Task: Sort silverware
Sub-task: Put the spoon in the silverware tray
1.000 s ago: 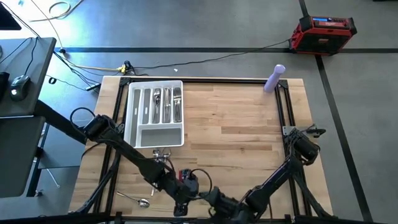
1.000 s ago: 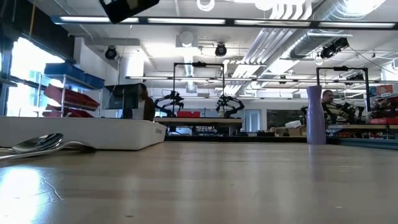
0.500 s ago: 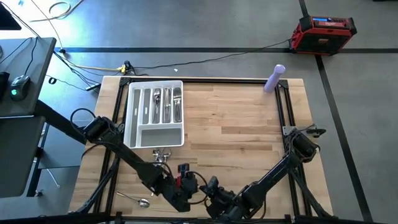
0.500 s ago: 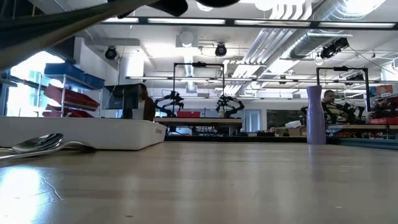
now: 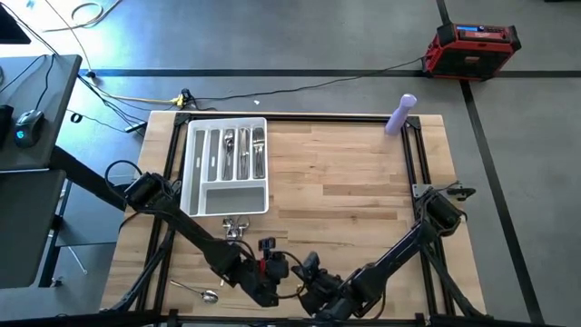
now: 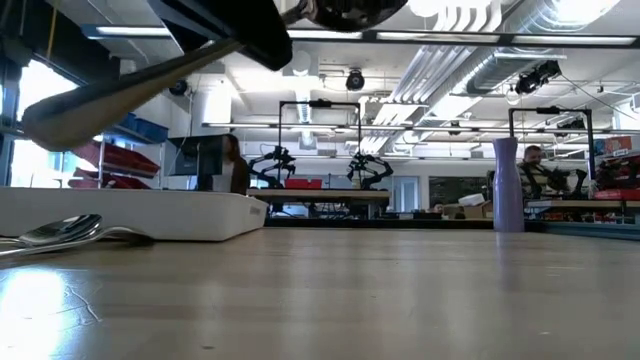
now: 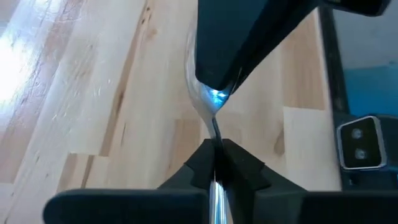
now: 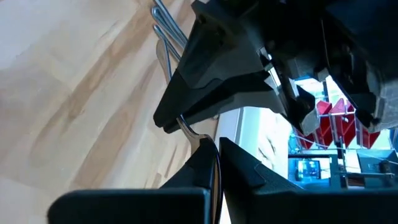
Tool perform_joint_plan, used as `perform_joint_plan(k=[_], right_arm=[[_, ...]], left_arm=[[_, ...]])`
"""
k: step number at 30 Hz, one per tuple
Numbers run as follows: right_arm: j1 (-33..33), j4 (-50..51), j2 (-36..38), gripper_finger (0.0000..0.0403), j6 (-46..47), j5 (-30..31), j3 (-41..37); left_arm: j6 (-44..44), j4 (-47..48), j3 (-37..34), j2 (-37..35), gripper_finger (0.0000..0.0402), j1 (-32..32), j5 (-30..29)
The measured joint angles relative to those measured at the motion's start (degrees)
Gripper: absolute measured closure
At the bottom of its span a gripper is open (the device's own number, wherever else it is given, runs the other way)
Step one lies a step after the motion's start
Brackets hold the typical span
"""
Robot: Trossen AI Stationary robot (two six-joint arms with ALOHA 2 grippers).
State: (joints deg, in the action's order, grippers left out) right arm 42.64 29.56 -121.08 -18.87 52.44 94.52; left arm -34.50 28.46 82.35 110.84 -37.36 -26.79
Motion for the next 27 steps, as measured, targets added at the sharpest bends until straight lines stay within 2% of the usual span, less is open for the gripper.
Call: perform_joint_plan(k=[4, 8, 12, 15, 18, 23, 25, 27], right_arm=[[0.0, 1.2, 0.1, 0.037, 1.7, 0.9, 0.0], [1.3, 1.5, 1.0, 0.029, 3.4, 6.2, 0.0], [3.6, 2.3, 2.7, 0.0207, 3.4, 14.1, 0.0], [5.6, 3.5, 4.6, 0.0174, 5.1, 18.0, 0.0], [7.2, 7.4, 6.6, 0.0171, 9.1, 20.6, 0.0], [9.0, 17.8, 9.2, 0.0196, 21.3, 20.8, 0.0], [9.3, 21.5, 9.3, 0.0208, 25.6, 20.9, 0.0], [9.7, 24.5, 9.2, 0.0217, 28.6, 20.7, -0.1]], left_arm=[[-1.2, 2.3, 0.0, 0.0, 0.0401, -0.5, -2.3], [-2.8, 4.6, -0.1, 0.0, 0.0401, -0.9, -4.6], [-4.8, 8.1, -0.1, -0.1, 0.0401, -1.6, -10.2], [-7.6, 13.9, -0.1, -1.4, 0.0401, -2.3, -17.3], [-13.7, 23.2, -0.1, -4.9, 0.0401, -2.1, -25.5], [-25.1, 42.2, -1.0, -12.3, 0.0401, 1.1, -36.2], [-29.1, 45.2, -5.0, -17.5, 0.0401, 3.1, -39.3], [-31.6, 44.2, -11.7, -23.8, 0.0401, 5.6, -40.0]])
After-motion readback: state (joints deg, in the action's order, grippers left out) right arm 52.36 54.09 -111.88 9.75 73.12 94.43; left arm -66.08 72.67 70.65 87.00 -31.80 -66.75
